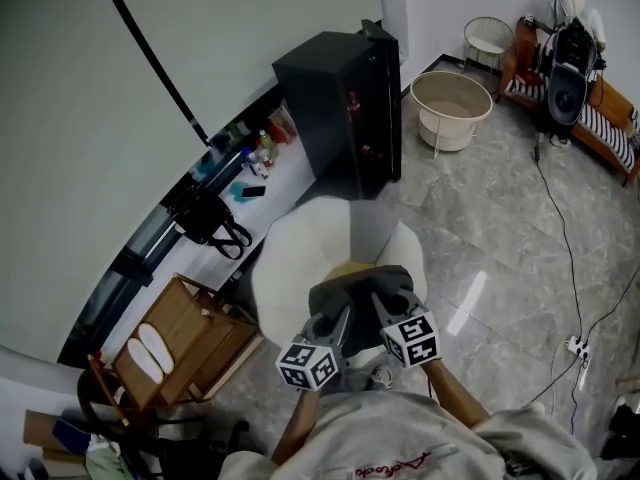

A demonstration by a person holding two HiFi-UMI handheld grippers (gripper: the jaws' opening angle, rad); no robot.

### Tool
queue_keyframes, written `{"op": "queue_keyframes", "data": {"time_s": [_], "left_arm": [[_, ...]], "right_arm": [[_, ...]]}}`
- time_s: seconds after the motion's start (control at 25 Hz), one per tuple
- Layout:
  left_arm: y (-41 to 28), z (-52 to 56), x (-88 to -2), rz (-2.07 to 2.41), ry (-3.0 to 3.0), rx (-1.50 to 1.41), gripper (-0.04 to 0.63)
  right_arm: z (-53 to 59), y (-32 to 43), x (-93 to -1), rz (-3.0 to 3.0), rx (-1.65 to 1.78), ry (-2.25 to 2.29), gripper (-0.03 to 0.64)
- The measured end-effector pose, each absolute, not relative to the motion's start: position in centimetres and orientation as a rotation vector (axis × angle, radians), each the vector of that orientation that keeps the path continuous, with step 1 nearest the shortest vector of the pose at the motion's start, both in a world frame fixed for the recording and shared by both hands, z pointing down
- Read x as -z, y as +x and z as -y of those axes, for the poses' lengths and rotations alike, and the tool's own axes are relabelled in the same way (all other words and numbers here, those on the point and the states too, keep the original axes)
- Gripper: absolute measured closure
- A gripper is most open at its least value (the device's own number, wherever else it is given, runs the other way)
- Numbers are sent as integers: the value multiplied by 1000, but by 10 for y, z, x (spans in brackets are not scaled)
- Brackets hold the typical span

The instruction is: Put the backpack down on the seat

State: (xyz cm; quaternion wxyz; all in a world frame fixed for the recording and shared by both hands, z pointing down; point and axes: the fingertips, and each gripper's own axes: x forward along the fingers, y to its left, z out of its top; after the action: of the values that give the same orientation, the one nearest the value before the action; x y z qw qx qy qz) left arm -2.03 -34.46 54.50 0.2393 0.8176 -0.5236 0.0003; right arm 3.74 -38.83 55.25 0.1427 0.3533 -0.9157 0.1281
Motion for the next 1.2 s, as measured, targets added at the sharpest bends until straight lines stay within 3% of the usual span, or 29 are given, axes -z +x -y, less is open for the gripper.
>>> {"op": "queue_keyframes", "data": {"time_s": [0.6, 1.2], "left_arm": [[-42, 351, -561, 1409, 2194, -9, 541], [-123, 409, -563, 1278, 2259, -22, 541]], "right_arm": [[395, 16, -572, 2611, -432, 997, 568], [443, -57, -573, 2530, -448, 1100, 569]]}}
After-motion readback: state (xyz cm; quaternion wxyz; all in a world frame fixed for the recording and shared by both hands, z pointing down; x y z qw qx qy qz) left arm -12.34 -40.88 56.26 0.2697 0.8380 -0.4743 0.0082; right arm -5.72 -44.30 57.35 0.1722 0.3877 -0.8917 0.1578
